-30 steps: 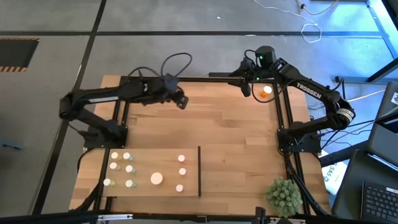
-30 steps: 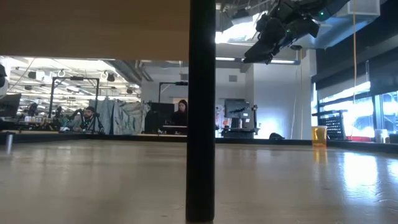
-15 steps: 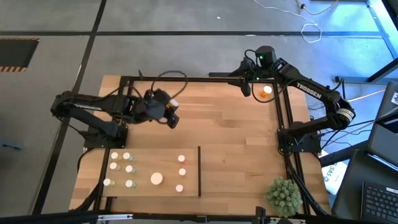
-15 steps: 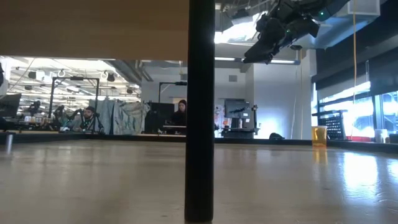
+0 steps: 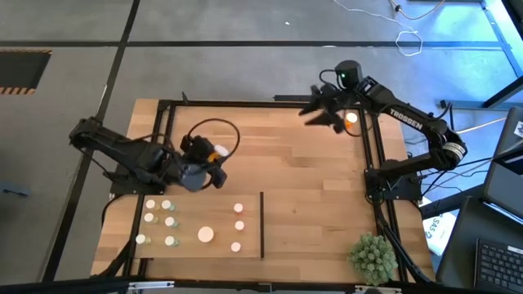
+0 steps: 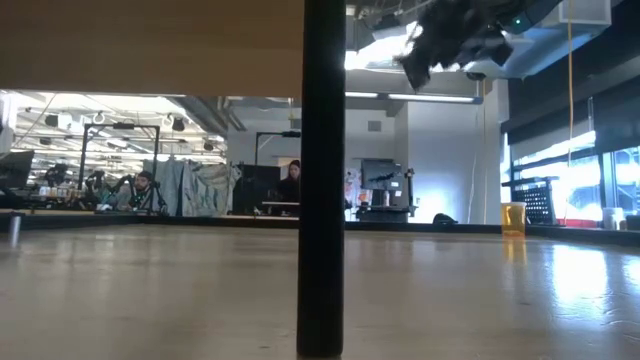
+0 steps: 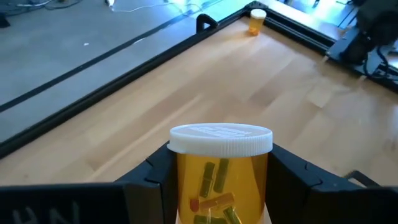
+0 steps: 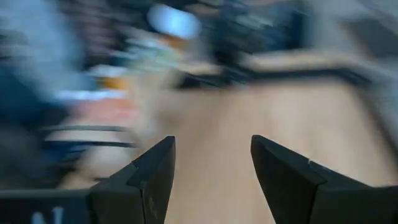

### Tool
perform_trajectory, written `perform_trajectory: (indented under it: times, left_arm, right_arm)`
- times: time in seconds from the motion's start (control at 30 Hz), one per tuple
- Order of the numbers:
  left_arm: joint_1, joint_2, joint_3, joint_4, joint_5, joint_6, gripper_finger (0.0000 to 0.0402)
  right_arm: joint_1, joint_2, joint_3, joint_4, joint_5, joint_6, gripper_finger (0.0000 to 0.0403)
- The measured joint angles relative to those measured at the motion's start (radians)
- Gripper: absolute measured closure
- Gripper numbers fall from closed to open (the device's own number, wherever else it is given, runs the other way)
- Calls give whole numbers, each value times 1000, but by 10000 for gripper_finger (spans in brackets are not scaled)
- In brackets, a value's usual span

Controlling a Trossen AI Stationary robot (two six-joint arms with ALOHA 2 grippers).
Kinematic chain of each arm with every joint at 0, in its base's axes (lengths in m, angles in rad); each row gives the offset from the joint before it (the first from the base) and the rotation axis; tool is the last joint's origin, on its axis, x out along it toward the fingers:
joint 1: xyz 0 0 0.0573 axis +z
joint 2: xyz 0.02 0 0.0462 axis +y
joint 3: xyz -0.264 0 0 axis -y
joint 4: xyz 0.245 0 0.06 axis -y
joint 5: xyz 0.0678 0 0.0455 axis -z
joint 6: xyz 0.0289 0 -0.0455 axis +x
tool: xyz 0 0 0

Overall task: Pick and place medicine bottles onto shelf by color
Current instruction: Put the top left orange pill bottle on the shelf aligned with the other orange pill bottle

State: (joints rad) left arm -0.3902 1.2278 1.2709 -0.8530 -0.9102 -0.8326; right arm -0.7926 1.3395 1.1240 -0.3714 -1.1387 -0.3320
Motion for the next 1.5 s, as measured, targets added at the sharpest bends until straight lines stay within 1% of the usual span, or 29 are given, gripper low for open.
perform_trajectory:
  times: [0.07,0.13,0.27,0.4,0.57,0.6,0.67,0.77,0.9,1.0,1.1,1.23,1.5]
  left_arm:
    - [-41,0,0,-37,-22,-64,240]
    - [-86,0,0,-70,-39,-123,240]
    - [-186,0,0,-72,-111,-162,240]
    - [-272,2,0,-74,-186,-202,240]
    - [-371,32,0,-75,-324,-253,240]
    - [-387,42,0,-78,-359,-270,240]
    - [-414,60,0,-84,-427,-308,240]
    - [-443,89,0,-99,-512,-381,240]
    - [-462,128,0,-146,-566,-502,240]
    - [-461,162,0,-173,-598,-581,240]
    - [-461,198,0,-180,-624,-609,240]
    - [-462,231,0,-188,-633,-659,240]
    - [-478,236,0,-213,-621,-684,240]
  right_arm:
    - [12,0,0,0,-156,-45,189]
    - [28,0,0,-1,-244,-64,189]
    - [79,0,0,0,-258,-77,189]
    - [136,0,0,0,-261,-144,189]
    - [198,0,0,2,-249,-174,189]
    - [209,0,0,4,-241,-176,189]
    - [226,-4,0,2,-188,-189,189]
    - [248,-16,0,4,-54,-194,189]
    - [270,-31,0,5,122,-168,189]
    - [281,-34,0,4,204,-144,189]
    - [284,-34,0,0,214,-144,189]
    - [284,-34,0,0,213,-144,189]
    - [284,-34,0,2,214,-144,189]
